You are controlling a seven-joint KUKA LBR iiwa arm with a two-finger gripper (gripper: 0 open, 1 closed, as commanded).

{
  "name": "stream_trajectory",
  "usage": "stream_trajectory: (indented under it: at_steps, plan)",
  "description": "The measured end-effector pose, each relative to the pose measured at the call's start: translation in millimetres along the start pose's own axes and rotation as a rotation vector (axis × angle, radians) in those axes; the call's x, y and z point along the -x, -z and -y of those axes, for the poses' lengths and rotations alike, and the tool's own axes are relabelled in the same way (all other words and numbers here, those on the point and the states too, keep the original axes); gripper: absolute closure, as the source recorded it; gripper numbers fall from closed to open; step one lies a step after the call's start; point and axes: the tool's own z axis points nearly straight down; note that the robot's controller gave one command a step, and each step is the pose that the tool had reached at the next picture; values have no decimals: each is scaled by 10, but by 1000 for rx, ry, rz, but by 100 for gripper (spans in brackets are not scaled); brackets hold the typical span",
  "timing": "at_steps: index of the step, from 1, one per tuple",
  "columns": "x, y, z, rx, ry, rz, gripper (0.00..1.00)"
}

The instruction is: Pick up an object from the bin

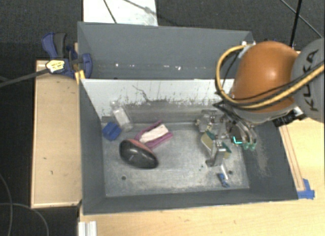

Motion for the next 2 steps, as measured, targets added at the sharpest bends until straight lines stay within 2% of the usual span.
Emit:
stream_trajectory:
  at_steps: [1, 2]
  plan:
    - [139, -690, 386, -1, -163, 3, 0]
    - [150, -663, 372, 0, -161, 8, 100]
